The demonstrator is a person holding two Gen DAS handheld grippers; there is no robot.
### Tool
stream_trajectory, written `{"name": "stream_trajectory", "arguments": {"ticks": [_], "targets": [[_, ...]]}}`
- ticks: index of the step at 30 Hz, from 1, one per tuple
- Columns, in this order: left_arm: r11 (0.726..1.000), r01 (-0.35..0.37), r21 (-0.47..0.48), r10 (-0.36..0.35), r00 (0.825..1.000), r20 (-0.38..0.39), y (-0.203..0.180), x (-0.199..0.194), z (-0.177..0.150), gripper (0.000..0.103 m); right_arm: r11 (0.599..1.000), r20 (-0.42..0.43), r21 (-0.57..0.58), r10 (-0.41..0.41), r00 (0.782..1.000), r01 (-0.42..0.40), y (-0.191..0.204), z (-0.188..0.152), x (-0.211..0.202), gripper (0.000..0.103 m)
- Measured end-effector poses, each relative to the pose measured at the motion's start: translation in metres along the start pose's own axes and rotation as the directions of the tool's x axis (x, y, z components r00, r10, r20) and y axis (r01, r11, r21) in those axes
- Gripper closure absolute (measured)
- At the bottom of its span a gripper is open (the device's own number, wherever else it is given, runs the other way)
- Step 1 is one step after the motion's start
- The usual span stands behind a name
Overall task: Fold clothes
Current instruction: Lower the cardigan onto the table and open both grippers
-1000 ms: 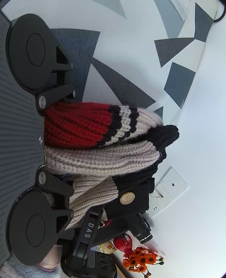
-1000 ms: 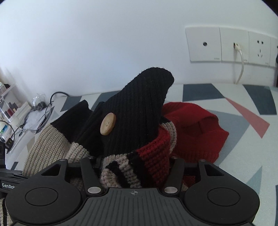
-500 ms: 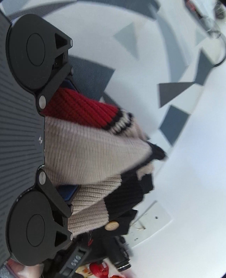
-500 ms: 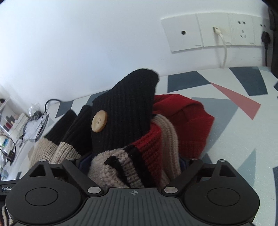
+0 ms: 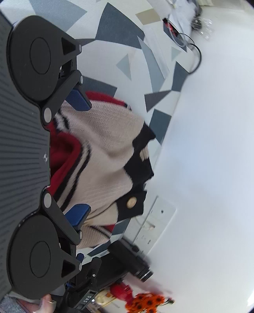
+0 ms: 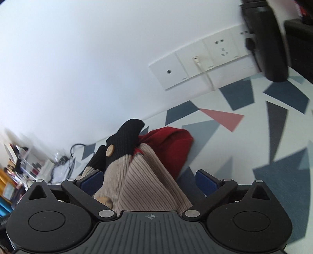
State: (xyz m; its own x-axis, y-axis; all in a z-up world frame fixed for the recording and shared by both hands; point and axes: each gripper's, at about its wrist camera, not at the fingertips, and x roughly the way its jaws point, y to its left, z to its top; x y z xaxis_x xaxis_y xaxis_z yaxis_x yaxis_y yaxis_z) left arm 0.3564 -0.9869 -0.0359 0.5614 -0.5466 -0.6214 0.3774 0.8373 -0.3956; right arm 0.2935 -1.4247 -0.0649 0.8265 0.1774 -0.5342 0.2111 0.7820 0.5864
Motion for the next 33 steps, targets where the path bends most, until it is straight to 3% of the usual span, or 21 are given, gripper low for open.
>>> {"name": "stream_trajectory", "arguments": {"ticks": [3,6,8,9,11,12,14,17,19,26,29,30,33], "targets": [[1.000,0.005,0.009,-0.005,1.000,0.029,-0.013,-0.008,-0.015,0.000,1.000,0.009,-0.014,0.027,1.000,-0.027,-0.006,-0.020,-0.022,0.002],[0.999,-0.032,0.025,0.032,0.999,0.007,-0.021,0.000,-0.024,0.000,0.997,-0.008,-0.038,0.070,0.998,-0.070,-0.006,-0.044,-0.035,0.001],[0.998,-0.056,0.037,0.056,0.998,-0.007,-0.027,0.005,-0.029,0.001,0.996,-0.004,-0.061,0.057,0.998,-0.057,-0.002,-0.061,-0.041,0.001],[0.997,-0.068,0.043,0.069,0.998,-0.014,-0.030,0.008,-0.032,0.004,0.994,0.006,-0.096,0.049,0.999,-0.048,0.004,-0.070,-0.044,0.001],[0.994,-0.095,0.052,0.096,0.995,-0.021,-0.034,0.011,-0.037,0.019,0.986,0.027,-0.164,0.034,0.999,-0.029,0.015,-0.087,-0.049,0.001],[0.993,-0.109,0.055,0.110,0.994,-0.022,-0.035,0.013,-0.039,0.021,0.980,0.032,-0.195,0.031,0.999,-0.024,0.020,-0.096,-0.051,0.001],[0.989,-0.135,0.063,0.136,0.991,-0.017,-0.038,0.013,-0.042,0.032,0.971,0.006,-0.237,0.044,0.999,-0.041,0.031,-0.109,-0.052,0.001],[0.984,-0.161,0.072,0.162,0.987,-0.006,-0.039,0.008,-0.043,0.035,0.944,-0.066,-0.318,0.070,0.995,-0.088,0.048,-0.127,-0.048,0.001],[0.984,-0.165,0.064,0.166,0.986,-0.008,-0.036,0.005,-0.044,0.035,0.930,-0.084,-0.364,0.028,0.996,-0.056,0.057,-0.137,-0.040,0.001],[0.988,-0.149,0.036,0.150,0.988,-0.035,-0.027,0.000,-0.051,0.007,0.854,-0.107,-0.515,-0.147,0.983,0.072,0.085,-0.162,-0.011,0.012],[0.988,-0.148,0.041,0.150,0.987,-0.057,-0.025,0.001,-0.053,0.001,0.845,-0.119,-0.524,-0.199,0.973,0.108,0.087,-0.165,0.000,0.027],[0.988,-0.150,0.041,0.152,0.986,-0.071,-0.024,0.003,-0.053,0.000,0.849,-0.128,-0.517,-0.199,0.972,0.106,0.087,-0.165,0.002,0.027],[0.989,-0.148,0.016,0.149,0.984,-0.098,-0.020,0.009,-0.050,0.000,0.863,-0.152,-0.496,-0.199,0.968,0.099,0.087,-0.164,0.006,0.012]]}}
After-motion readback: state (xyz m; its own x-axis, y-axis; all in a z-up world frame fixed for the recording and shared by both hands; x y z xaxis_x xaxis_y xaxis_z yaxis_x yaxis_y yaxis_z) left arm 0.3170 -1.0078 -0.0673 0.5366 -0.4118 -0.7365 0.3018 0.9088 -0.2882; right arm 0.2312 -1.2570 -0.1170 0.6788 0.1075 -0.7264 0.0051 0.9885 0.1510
